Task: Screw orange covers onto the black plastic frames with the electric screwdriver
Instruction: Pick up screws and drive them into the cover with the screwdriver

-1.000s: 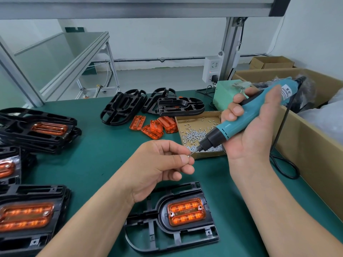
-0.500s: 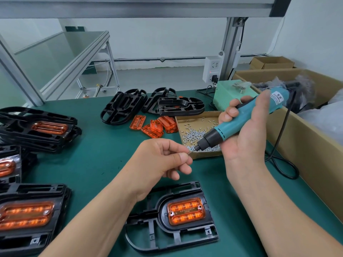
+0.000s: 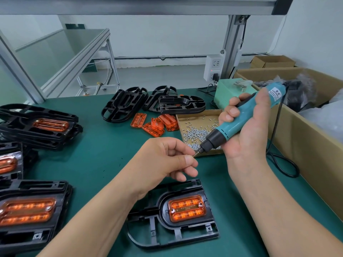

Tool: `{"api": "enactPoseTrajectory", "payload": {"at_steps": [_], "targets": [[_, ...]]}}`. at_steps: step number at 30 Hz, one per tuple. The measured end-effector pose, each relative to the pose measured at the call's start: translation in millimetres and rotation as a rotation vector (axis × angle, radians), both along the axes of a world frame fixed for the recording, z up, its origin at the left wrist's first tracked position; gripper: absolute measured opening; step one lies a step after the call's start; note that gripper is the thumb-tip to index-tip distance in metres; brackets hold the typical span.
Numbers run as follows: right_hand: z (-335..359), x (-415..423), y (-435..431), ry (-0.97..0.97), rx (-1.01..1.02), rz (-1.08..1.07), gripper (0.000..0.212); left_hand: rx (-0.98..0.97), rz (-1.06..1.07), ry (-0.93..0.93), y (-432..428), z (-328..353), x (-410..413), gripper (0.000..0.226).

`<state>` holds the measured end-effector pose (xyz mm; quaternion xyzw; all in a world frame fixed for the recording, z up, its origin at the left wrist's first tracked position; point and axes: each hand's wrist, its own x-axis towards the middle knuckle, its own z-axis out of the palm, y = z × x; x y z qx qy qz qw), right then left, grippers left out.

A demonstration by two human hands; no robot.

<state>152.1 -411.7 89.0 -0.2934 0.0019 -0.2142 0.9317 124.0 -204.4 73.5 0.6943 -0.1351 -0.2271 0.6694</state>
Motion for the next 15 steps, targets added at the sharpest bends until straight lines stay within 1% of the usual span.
{"api": "enactPoseTrajectory", "payload": {"at_steps": [4, 7, 8, 10, 11, 13, 15], "targets": [[-0.3, 0.2, -1.8, 0.022, 0.01, 0.026, 0.034, 0.017, -0.092, 0.055, 4.5, 2.9, 0.7, 0.03], [0.1, 0.1, -1.9, 0.03, 0.011, 0.038, 0.034, 0.012, -0.132, 0.114, 7.4, 3.1, 2.0, 0.028], [0.3, -0.1, -2.4, 0.029, 0.012, 0.04, 0.034, 0.004, -0.137, 0.135, 8.4, 2.6, 3.3, 0.031], [1.5, -0.6, -4.8, 0.022, 0.012, 0.046, 0.035, 0.019, -0.112, 0.136, 12.0, 2.1, 7.0, 0.033], [2.2, -1.0, -6.7, 0.017, 0.005, 0.051, 0.035, 0.077, -0.093, 0.088, 14.8, 1.9, 9.3, 0.028], [4.2, -1.6, -10.9, -0.001, -0.035, 0.072, 0.034, 0.305, -0.094, -0.103, 21.3, 1.0, 13.6, 0.02], [5.9, -2.6, -13.5, -0.037, -0.104, 0.115, 0.035, 0.499, -0.152, -0.266, 25.5, -0.1, 16.2, 0.023]]}}
